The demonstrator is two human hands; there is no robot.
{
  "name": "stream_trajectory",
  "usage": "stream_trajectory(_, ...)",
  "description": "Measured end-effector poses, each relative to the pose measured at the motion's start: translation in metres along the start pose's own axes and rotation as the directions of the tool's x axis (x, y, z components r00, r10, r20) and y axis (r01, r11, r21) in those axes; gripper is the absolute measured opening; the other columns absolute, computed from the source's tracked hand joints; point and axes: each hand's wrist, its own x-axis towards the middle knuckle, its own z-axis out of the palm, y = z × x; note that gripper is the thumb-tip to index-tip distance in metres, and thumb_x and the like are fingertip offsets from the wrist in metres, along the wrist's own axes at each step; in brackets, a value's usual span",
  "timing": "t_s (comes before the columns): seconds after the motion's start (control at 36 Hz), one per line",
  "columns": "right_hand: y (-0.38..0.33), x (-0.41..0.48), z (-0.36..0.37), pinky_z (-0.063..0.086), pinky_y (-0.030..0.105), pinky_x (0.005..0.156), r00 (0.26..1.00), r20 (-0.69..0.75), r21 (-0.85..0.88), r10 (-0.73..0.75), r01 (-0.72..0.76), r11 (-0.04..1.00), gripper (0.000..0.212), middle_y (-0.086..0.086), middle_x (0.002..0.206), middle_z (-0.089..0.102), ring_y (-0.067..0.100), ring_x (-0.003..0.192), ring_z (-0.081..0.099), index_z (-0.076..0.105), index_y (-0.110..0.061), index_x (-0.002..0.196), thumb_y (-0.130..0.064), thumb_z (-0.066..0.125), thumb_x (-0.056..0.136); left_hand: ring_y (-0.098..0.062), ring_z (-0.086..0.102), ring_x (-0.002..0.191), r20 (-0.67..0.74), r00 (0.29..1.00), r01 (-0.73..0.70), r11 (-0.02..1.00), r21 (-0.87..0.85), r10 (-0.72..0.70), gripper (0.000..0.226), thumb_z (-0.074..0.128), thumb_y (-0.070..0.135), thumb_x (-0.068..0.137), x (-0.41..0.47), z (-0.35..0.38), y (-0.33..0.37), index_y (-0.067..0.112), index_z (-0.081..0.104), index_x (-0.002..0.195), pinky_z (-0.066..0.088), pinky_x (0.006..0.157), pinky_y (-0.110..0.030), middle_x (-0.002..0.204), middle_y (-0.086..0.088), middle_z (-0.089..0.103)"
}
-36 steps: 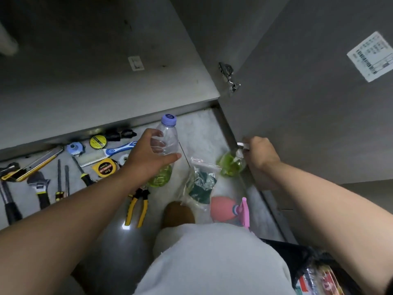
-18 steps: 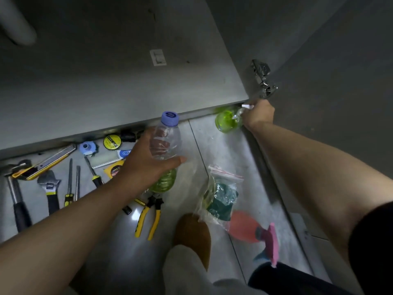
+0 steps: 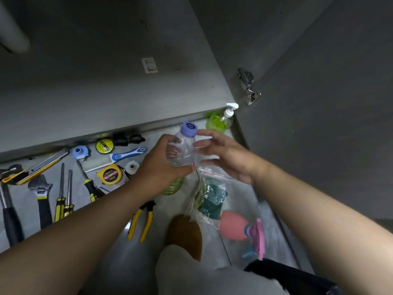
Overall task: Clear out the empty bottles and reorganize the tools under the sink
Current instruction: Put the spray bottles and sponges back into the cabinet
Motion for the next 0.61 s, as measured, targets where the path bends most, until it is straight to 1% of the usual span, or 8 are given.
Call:
stream_trajectory(0.03, 0.004, -0.008, 0.009, 0.053, 0.038, 0.094, 0.999, 0.031, -0.041, -0.031, 0.032, 0.999, 0.046, 0.005, 0.117, 0.064, 0.015, 0.105, 0.066, 0.06, -0.024, 0.129, -0.009, 0.068, 0.086, -0.005, 0.067, 0.096, 0.01, 1.0, -0.014, 1.0, 0.024, 0.014, 0.068, 0.094, 0.035, 0.064, -0.001, 0.002, 0.0, 0.041, 0.051, 0.116, 0.056, 0.084, -0.03, 0.108, 0.011, 0.067)
stream_trajectory(0.08, 0.008, -0.017, 0.028, 0.052, 0.036, 0.095, 0.988, -0.057, -0.188, -0.145, 0.132, 0.973, 0.041, 0.001, 0.109, 0.066, 0.012, 0.099, 0.065, 0.064, -0.025, 0.126, -0.014, 0.074, 0.087, 0.0, 0.065, 0.095, 0.025, 0.999, -0.044, 0.996, 0.081, 0.042, 0.068, 0.094, 0.037, 0.062, -0.003, 0.005, -0.001, 0.045, 0.05, 0.114, 0.055, 0.08, -0.027, 0.105, 0.015, 0.066)
stream_trajectory(0.17, 0.008, -0.021, 0.041, 0.053, 0.022, 0.078, 0.938, -0.209, -0.193, -0.277, 0.238, 0.952, 0.024, -0.008, 0.093, 0.072, 0.002, 0.084, 0.064, 0.073, -0.02, 0.112, -0.02, 0.076, 0.089, 0.006, 0.059, 0.098, 0.046, 0.996, -0.083, 0.985, 0.151, 0.077, 0.071, 0.092, 0.043, 0.061, -0.008, 0.01, -0.003, 0.047, 0.049, 0.116, 0.047, 0.073, -0.017, 0.106, 0.021, 0.063)
stream_trajectory(0.25, 0.001, -0.022, 0.038, 0.05, 0.017, 0.069, 0.927, -0.219, -0.285, -0.305, 0.238, 0.928, 0.016, -0.007, 0.089, 0.073, -0.002, 0.076, 0.063, 0.076, -0.014, 0.105, -0.021, 0.075, 0.09, 0.004, 0.057, 0.102, 0.05, 0.996, -0.083, 0.986, 0.147, 0.076, 0.077, 0.092, 0.044, 0.062, -0.009, 0.011, -0.006, 0.049, 0.048, 0.125, 0.042, 0.074, -0.013, 0.114, 0.02, 0.06)
stream_trajectory(0.31, -0.005, -0.019, 0.03, 0.047, 0.013, 0.06, 0.939, -0.215, -0.319, -0.27, 0.193, 0.928, 0.013, -0.01, 0.086, 0.073, -0.003, 0.071, 0.062, 0.077, -0.017, 0.1, -0.024, 0.075, 0.09, 0.0, 0.053, 0.107, 0.04, 0.997, -0.068, 0.99, 0.121, 0.063, 0.086, 0.092, 0.041, 0.064, -0.007, 0.011, -0.008, 0.048, 0.045, 0.136, 0.04, 0.076, -0.012, 0.121, 0.02, 0.055)
stream_trajectory(0.39, -0.009, -0.007, 0.006, 0.045, 0.016, 0.05, 0.889, -0.41, -0.323, -0.204, 0.068, 0.944, 0.019, -0.009, 0.078, 0.066, 0.001, 0.063, 0.055, 0.079, -0.022, 0.094, -0.038, 0.079, 0.084, -0.001, 0.043, 0.116, 0.021, 1.0, -0.013, 0.993, 0.116, 0.011, 0.094, 0.092, 0.039, 0.067, -0.002, 0.009, -0.011, 0.042, 0.041, 0.146, 0.038, 0.087, -0.022, 0.128, 0.019, 0.046)
stream_trajectory(0.53, -0.003, 0.023, -0.043, 0.052, 0.021, 0.047, 0.753, -0.624, -0.387, -0.207, -0.067, 0.92, 0.02, -0.006, 0.066, 0.063, 0.001, 0.048, 0.053, 0.075, -0.022, 0.079, -0.038, 0.087, 0.074, -0.009, 0.051, 0.122, 0.026, 1.0, 0.014, 0.988, 0.152, -0.018, 0.06, 0.086, 0.032, 0.077, 0.004, 0.003, -0.025, 0.032, 0.057, 0.13, 0.041, 0.095, -0.024, 0.129, 0.008, 0.055)
stream_trajectory(0.61, 0.007, 0.041, -0.068, 0.063, 0.038, 0.063, 0.68, -0.713, -0.401, -0.173, -0.193, 0.896, 0.019, 0.0, 0.069, 0.071, 0.011, 0.056, 0.067, 0.075, -0.022, 0.079, -0.035, 0.087, 0.072, -0.012, 0.053, 0.125, 0.045, 0.999, 0.01, 0.976, 0.217, -0.02, 0.045, 0.08, 0.032, 0.084, 0.006, 0.0, -0.028, 0.031, 0.06, 0.124, 0.045, 0.099, -0.03, 0.132, 0.004, 0.057)
